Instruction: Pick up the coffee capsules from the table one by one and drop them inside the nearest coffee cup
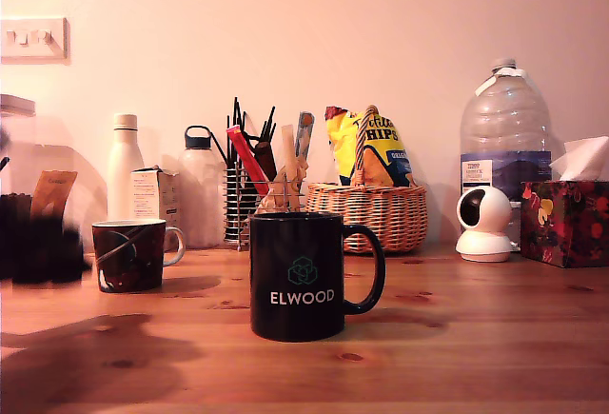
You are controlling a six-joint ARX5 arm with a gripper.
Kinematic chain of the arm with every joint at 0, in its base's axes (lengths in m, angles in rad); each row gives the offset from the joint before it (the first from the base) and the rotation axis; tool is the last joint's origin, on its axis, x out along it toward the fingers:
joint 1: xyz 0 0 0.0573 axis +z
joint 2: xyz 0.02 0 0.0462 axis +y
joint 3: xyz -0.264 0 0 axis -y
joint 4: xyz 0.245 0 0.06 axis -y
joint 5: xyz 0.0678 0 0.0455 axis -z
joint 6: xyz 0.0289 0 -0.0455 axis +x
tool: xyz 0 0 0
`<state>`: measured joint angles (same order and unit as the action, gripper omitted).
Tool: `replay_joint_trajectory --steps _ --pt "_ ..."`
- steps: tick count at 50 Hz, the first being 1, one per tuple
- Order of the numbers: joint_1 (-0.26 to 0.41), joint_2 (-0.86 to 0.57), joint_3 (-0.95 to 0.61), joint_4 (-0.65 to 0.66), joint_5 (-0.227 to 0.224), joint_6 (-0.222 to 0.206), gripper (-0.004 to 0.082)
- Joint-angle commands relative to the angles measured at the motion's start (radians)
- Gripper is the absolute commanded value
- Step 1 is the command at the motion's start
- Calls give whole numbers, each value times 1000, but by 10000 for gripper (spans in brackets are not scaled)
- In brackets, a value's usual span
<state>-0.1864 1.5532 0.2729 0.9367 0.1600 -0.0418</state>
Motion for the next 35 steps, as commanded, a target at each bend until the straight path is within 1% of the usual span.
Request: replay_joint_trajectory --steps 1,12,23,31,35 --pt "5 -50 -5 -36 5 8 74" --pt "5 -196 -2 -201 5 8 74" --pt "5 -248 21 -302 5 8 74" --pt "5 -252 120 -509 8 9 74" --pt "5 -252 177 -584 8 18 74"
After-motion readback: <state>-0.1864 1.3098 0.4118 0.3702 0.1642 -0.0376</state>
